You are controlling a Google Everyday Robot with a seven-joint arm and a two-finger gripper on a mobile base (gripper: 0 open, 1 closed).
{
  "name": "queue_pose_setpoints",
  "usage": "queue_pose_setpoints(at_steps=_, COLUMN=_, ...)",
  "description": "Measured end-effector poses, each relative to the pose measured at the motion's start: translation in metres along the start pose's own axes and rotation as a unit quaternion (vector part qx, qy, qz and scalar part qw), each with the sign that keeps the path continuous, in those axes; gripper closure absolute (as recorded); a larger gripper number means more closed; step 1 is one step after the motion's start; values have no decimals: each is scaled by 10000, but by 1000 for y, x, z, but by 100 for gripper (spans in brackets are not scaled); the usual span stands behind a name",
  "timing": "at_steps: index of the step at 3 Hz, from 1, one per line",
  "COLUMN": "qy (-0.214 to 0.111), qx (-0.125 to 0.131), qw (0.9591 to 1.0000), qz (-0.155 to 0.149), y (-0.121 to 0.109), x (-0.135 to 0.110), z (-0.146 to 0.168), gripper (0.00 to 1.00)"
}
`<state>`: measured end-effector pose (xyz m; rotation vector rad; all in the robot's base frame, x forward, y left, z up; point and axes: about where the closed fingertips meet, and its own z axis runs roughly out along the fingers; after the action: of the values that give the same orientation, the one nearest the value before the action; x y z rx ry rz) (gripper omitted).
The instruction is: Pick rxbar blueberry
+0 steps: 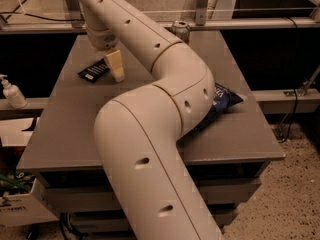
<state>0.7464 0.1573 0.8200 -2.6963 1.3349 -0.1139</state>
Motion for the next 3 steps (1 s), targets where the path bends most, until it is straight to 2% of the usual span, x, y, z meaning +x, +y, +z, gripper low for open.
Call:
queue_pose_setpoints(at_steps=1, qy=110, qx=-131, qw=9997, qz=-159, y=6, x=-1, z=-1, gripper=41)
queue_pose_setpoints(at_steps=3, qy=125, qx=-178, qw=9995, qz=-215, y=9, x=-2, z=-3, gripper=88)
